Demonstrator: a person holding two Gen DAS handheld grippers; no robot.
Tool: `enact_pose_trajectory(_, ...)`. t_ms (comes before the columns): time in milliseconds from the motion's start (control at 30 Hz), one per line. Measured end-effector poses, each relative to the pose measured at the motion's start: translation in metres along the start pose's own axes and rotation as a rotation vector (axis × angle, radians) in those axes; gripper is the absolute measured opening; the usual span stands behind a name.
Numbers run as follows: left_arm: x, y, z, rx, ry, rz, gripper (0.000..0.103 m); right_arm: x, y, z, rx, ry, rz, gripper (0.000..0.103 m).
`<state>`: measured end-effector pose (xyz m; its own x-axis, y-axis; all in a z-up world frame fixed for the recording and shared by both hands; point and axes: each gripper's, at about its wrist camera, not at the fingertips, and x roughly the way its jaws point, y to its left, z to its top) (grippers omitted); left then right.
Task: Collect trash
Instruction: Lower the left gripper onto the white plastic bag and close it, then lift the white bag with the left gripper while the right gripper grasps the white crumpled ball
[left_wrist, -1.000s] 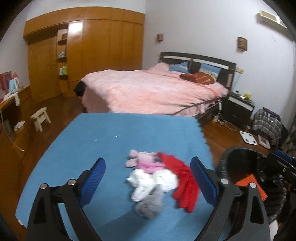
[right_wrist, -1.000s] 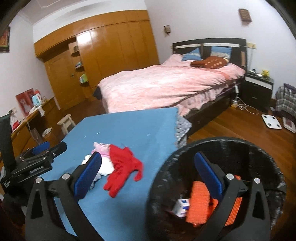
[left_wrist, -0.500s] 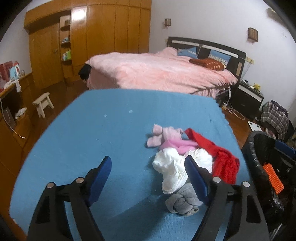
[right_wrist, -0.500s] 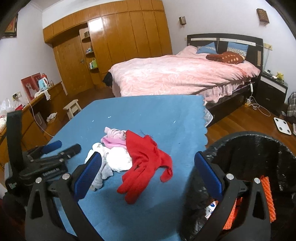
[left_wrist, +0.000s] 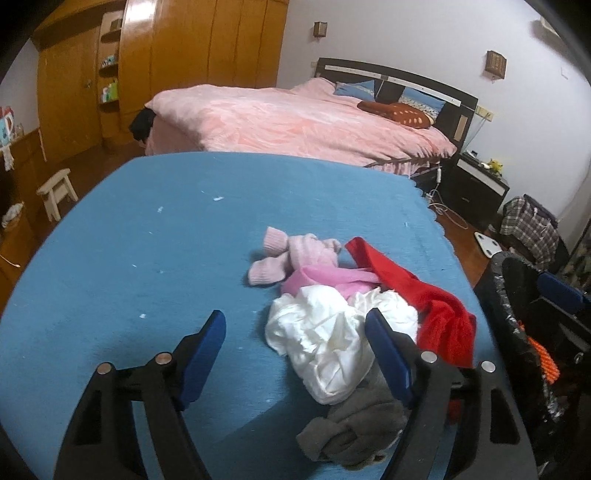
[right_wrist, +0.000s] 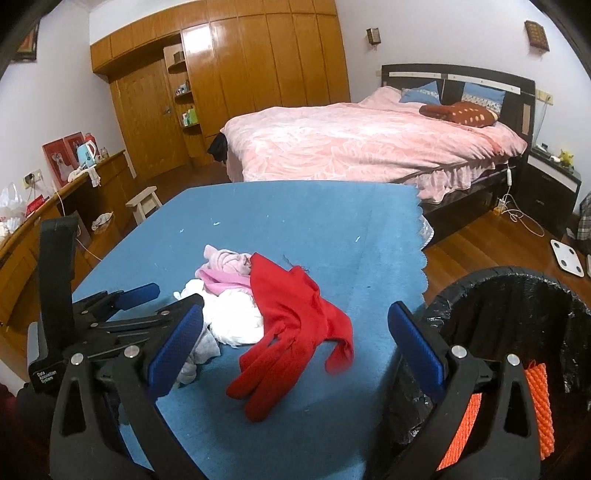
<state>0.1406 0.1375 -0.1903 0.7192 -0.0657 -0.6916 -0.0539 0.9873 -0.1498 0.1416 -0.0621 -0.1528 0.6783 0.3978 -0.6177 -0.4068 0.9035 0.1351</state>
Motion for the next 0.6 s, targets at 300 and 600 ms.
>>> enact_pose_trajectory(300, 0.012, -0.001, -0.002, -0.038, 0.057, -0.1, 0.053, -0.003, -0.006, 0.003, 0.009, -0.004, -0.013, 0.097)
enact_pose_trajectory(600, -0.008, -0.001, 0.004, -0.038, -0.002, -0.089, 0.04, -0.004, -0.004, 0.008, -0.003, -0.011, -0.008, 0.097)
